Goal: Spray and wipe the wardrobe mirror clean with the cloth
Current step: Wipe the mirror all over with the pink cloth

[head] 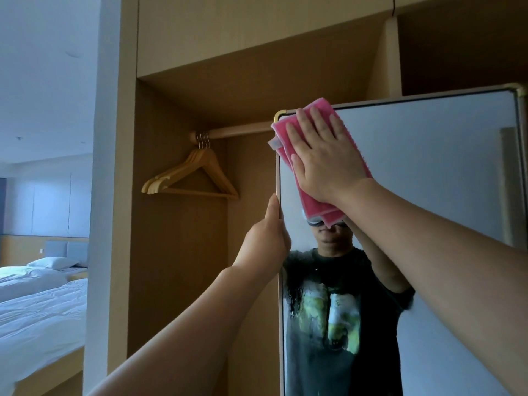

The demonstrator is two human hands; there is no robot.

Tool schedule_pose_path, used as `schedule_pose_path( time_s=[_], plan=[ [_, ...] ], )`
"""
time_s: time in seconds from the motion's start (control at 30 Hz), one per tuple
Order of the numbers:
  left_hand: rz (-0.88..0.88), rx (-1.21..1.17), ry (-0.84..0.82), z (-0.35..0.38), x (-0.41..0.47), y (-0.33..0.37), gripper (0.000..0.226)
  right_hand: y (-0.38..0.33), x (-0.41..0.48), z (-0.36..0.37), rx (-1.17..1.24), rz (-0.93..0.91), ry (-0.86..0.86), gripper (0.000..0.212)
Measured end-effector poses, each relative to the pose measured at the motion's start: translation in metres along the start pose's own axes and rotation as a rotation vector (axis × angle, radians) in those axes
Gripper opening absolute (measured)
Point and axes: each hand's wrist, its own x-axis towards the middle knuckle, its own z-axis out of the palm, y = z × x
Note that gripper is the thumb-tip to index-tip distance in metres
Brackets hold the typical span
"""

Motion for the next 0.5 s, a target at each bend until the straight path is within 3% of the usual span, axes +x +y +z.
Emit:
schedule_pose_path(
  time_s=[0.5],
  plan=[
    [0.033,-0.201,0.041,0.008,-0.003,-0.011,0.047,-0.032,-0.062,0.027,0.025,-0.02,0.02,0.063]
  ],
)
